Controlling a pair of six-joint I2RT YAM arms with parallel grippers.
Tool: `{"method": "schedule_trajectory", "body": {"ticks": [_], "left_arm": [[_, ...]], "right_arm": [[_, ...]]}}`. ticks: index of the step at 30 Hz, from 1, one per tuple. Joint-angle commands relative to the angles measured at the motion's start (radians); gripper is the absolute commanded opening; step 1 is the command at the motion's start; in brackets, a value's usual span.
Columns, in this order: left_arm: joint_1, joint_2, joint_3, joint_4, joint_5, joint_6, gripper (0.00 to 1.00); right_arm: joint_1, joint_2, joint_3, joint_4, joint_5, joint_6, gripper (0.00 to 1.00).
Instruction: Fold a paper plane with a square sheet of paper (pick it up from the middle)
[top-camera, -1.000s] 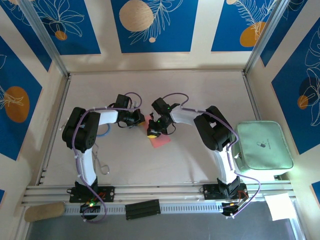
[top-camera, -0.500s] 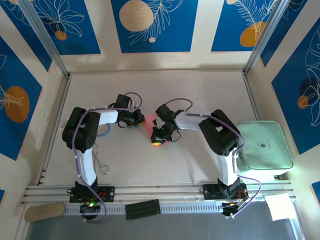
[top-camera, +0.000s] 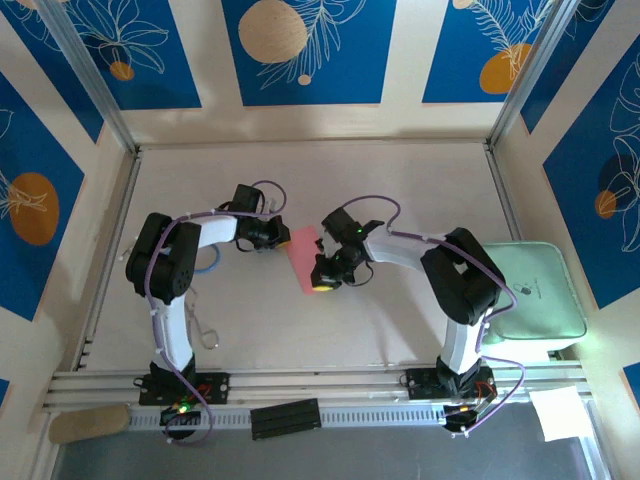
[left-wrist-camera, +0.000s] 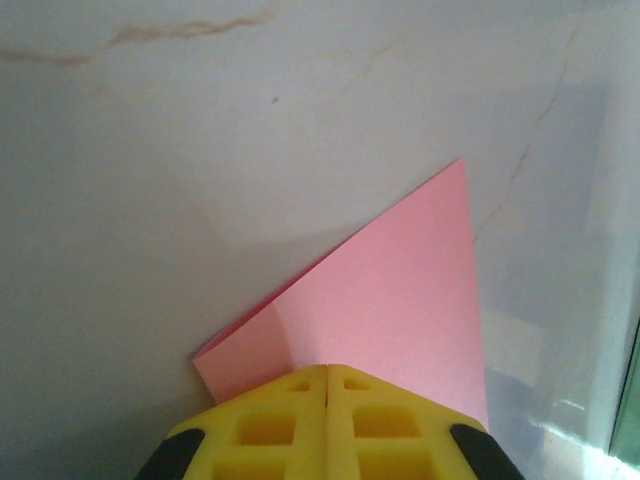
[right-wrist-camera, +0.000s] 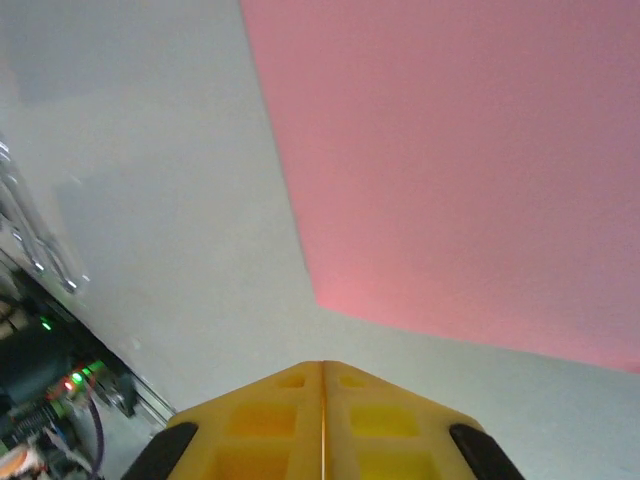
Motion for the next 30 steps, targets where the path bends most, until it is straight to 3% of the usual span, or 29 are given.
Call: {"method": "schedule_trajectory", "body": {"ticks": [1,8,12,14,19,22,25,30], "left_arm": [[-0.005,-0.056,0.039,-0.059,-0.012,0.026,0.11],[-0.002,-0.215,-0.061,-0.034,-0.146,-0.121,0.3],[-0.003,-0.291,-0.149,0.016,-0.182,-0.193,0.4],[-0.004,-0.32,-0.176,0.025,-0.183,-0.219,0.5],[-0.017,-0.358,-0.231,0.066,-0.157,-0.278,0.6],[-0.041,-0.353,-0.247,0.089,-0.142,-0.305,0.62],[-0.071,-0.325,-0.24,0.114,-0.111,-0.319,0.61],[-0.122,-0.263,-0.198,0.138,-0.09,-0.326,0.52]], "right_arm": [[-0.043,0.003,0.055,0.029,0.074,-0.004,0.13],[-0.071,0.195,0.256,-0.035,0.156,-0.063,0.23],[-0.067,0.285,0.344,-0.059,0.166,-0.052,0.24],[-0.061,0.303,0.351,-0.065,0.191,-0.023,0.25],[-0.048,0.276,0.275,-0.097,0.319,0.16,0.26],[-0.033,0.225,0.186,-0.093,0.374,0.3,0.19],[-0.025,0.17,0.135,-0.057,0.368,0.375,0.2],[-0.057,0.066,0.122,0.042,0.272,0.339,0.26]]}}
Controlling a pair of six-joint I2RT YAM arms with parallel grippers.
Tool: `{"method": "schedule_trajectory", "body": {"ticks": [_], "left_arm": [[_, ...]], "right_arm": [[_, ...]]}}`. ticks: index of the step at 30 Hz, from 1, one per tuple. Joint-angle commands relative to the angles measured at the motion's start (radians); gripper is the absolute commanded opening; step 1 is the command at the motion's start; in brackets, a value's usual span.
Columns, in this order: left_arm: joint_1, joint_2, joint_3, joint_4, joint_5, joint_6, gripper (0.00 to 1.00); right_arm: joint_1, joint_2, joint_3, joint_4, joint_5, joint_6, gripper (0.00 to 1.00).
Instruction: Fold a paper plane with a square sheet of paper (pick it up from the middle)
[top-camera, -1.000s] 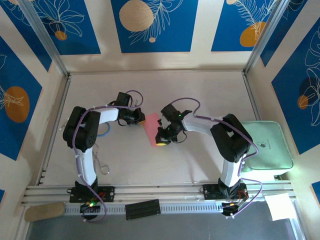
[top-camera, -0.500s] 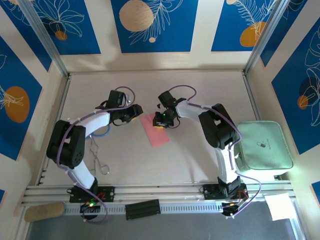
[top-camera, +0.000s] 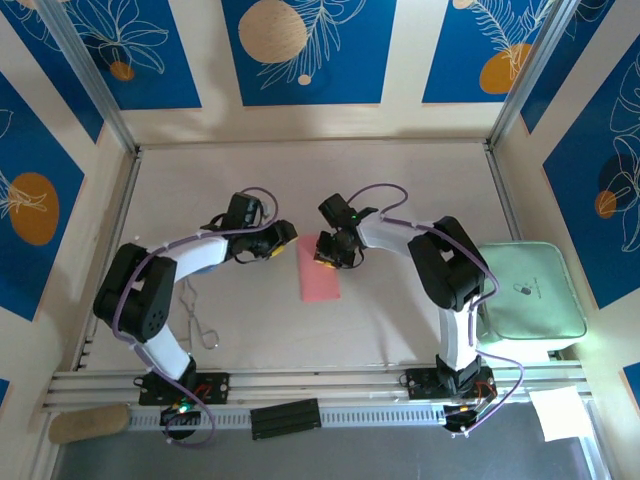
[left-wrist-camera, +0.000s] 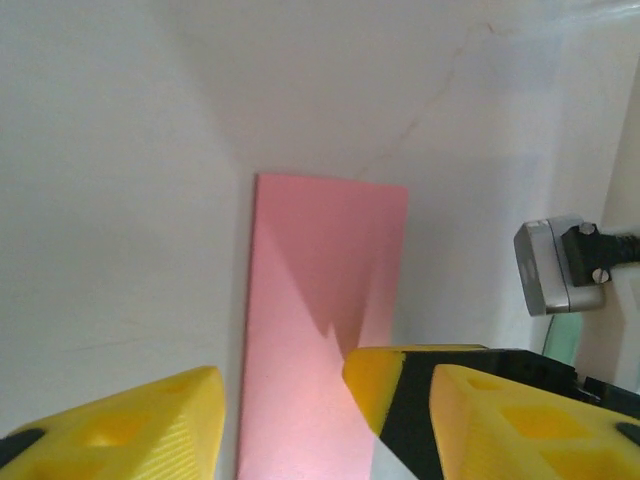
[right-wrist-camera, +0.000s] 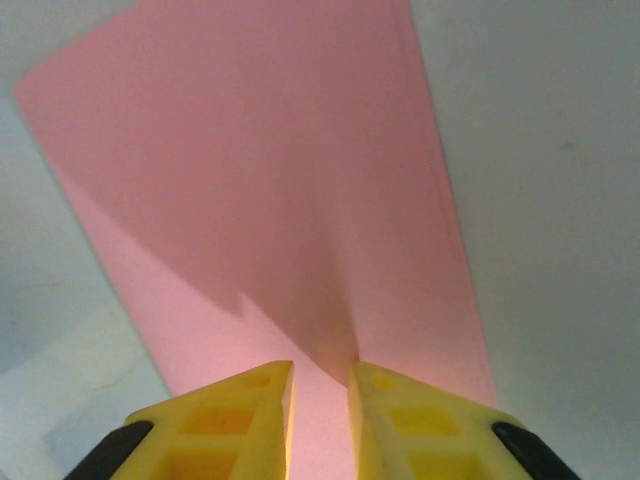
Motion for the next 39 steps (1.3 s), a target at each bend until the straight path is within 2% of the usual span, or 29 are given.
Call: {"method": "schedule_trajectory", "body": {"ticks": [1,7,11,13,16,25,31,39], "left_arm": [[-0.031,0.047,0.043,0.032,0.036,-0.017,0.49],[-0.077,0.12,0.095,0.033,0.044,-0.021,0.35],[-0.095,0.171,0.129,0.027,0.045,-0.022,0.3],[-0.1,0.189,0.139,0.007,0.012,-0.023,0.29],[-0.101,0.211,0.145,-0.013,-0.047,-0.025,0.25],[-0.102,0.25,0.104,-0.011,-0.101,-0.05,0.21],[-0.103,0.257,0.09,-0.012,-0.104,-0.064,0.2],[-0.103,0.256,0.088,-0.034,-0.12,-0.065,0.17]], "right_arm": [[-0.031,-0.1,-0.031,0.042,-0.06,0.015,0.31],[-0.094,-0.255,-0.177,0.078,-0.158,-0.022,0.48],[-0.122,-0.324,-0.284,0.082,-0.22,-0.035,0.51],[-0.125,-0.353,-0.329,0.079,-0.242,-0.037,0.52],[-0.125,-0.373,-0.38,0.088,-0.284,-0.03,0.52],[-0.104,-0.377,-0.45,0.105,-0.336,-0.029,0.49],[-0.079,-0.341,-0.444,0.099,-0.355,-0.05,0.43],[-0.07,-0.305,-0.435,0.102,-0.34,-0.04,0.43]]}}
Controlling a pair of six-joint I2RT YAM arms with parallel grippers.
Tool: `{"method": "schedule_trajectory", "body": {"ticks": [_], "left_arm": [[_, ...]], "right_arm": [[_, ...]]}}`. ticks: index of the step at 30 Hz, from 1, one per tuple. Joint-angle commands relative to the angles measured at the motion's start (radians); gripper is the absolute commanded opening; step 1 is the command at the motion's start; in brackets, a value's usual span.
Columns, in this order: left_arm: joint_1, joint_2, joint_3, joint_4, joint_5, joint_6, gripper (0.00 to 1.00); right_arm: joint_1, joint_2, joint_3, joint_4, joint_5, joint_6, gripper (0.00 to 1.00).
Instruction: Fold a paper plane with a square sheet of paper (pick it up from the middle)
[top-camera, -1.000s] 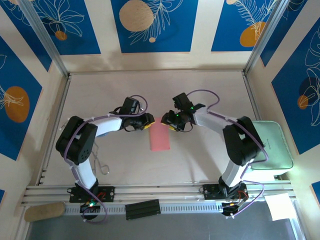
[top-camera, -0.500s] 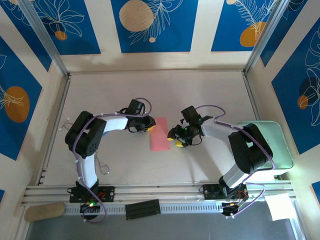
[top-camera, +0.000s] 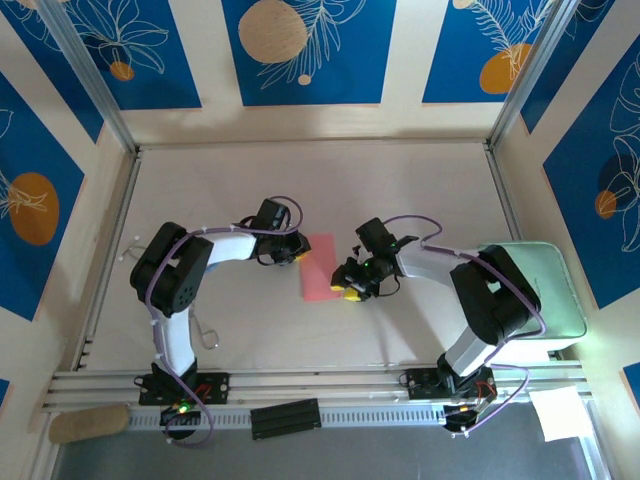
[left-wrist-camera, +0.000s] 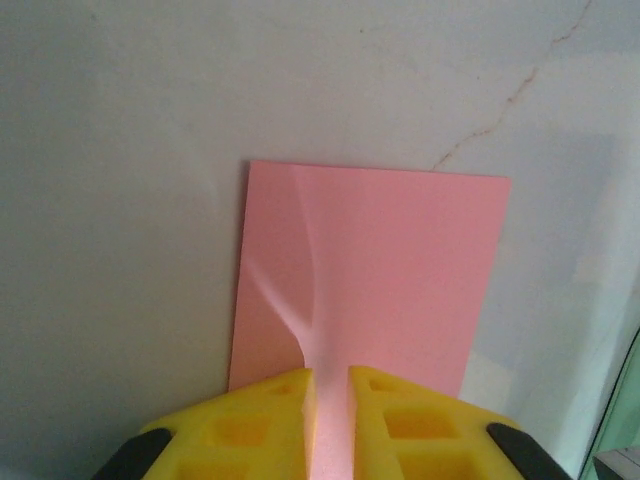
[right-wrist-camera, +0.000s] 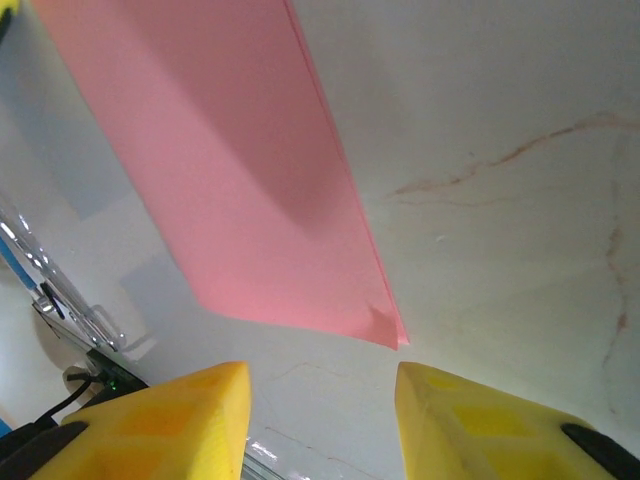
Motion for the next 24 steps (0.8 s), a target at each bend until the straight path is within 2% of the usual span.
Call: {"method": "schedule_trajectory", "body": {"ticks": [1,13,24], "left_arm": [[-0.006,0.026,-0.029,-0.058,-0.054,-0.013,0.17],[-0.007,0.031,-0.028,-0.056,-0.043,-0.019,0.15],[-0.006,0.026,-0.027,-0.056,-0.034,-0.02,0.14]], "right_arm": [[0.006,0.022,0.005,-0.01,-0.018,-0.007,0.43],[0.007,0.074,0.028,0.006,-0.025,-0.018,0.4],[0.003,0.073,0.037,0.05,-0.039,-0.011,0.32]]}}
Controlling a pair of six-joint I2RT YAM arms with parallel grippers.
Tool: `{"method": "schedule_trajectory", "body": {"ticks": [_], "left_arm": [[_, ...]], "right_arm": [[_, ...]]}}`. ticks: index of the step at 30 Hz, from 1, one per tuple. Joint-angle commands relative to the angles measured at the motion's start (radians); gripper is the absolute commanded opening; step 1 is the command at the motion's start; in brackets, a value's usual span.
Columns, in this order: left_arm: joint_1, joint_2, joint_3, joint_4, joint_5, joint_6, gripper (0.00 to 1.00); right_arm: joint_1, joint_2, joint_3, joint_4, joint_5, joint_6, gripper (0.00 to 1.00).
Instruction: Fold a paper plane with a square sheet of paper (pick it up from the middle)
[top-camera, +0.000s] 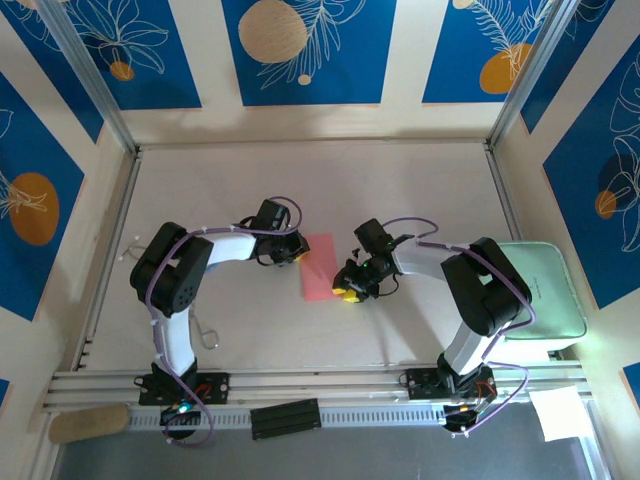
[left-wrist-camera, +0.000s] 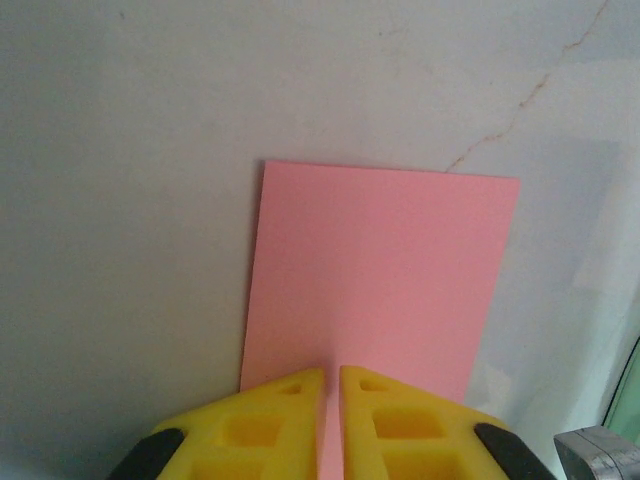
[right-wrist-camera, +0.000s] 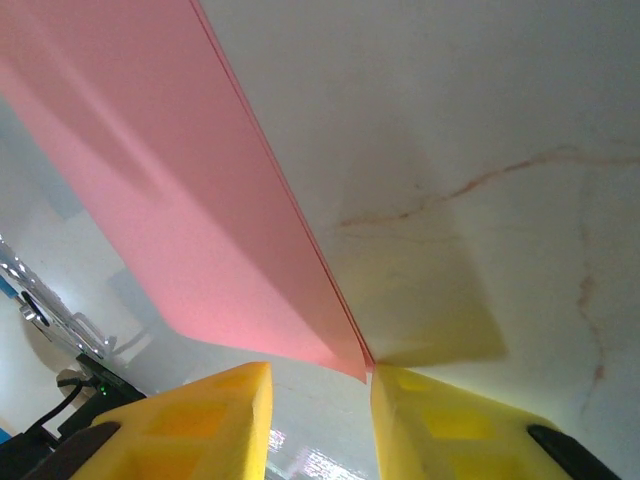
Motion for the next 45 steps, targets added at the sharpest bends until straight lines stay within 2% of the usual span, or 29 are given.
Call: {"method": "schedule_trajectory", "body": {"ticks": [1,24,32,38,45], "left_arm": [[-0.006,0.025,-0.023,-0.056,-0.03,-0.005,0.14],[-0.007,0.027,-0.025,-0.057,-0.024,0.001,0.14],[-0.007,0.03,-0.026,-0.052,-0.023,0.001,0.14],[-0.006,0.03,-0.027,-0.052,-0.022,0.003,0.14],[-0.007,0.033,-0.027,-0.052,-0.022,0.004,0.14]], "right_arm": [[0.005,0.004,0.016,0.06,-0.019,-0.006,0.32],[-0.011,-0.049,-0.031,0.081,-0.007,0.018,0.25],[-0.018,-0.067,-0.037,0.067,-0.005,0.028,0.18],[-0.021,-0.071,-0.031,0.066,-0.008,0.031,0.09],[-0.019,-0.077,-0.007,0.068,-0.013,0.017,0.04]]}}
